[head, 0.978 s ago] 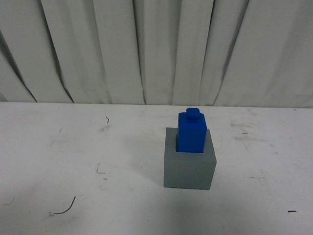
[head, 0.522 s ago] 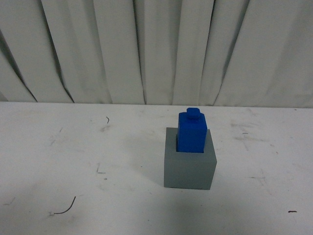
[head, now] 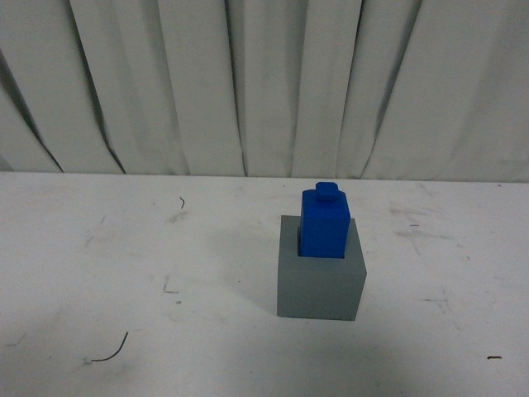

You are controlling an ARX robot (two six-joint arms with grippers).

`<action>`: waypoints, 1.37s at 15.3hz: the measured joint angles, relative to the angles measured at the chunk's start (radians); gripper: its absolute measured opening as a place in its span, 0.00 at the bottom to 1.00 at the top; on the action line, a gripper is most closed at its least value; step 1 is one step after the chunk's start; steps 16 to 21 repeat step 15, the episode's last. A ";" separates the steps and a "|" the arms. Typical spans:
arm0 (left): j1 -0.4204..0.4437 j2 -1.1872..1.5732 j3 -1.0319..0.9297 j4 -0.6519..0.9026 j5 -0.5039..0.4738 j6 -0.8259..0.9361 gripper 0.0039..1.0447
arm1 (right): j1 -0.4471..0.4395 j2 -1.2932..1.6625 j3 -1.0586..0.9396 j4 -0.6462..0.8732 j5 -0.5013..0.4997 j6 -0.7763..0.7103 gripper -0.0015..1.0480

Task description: Insert blue part into gray base

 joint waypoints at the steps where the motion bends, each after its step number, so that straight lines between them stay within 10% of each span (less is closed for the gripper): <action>1: 0.000 0.000 0.000 0.000 0.000 0.000 0.94 | 0.000 0.000 0.000 0.000 0.000 0.000 0.94; 21: 0.000 0.000 0.000 0.000 0.000 0.000 0.94 | 0.000 0.000 0.000 0.000 0.000 0.000 0.94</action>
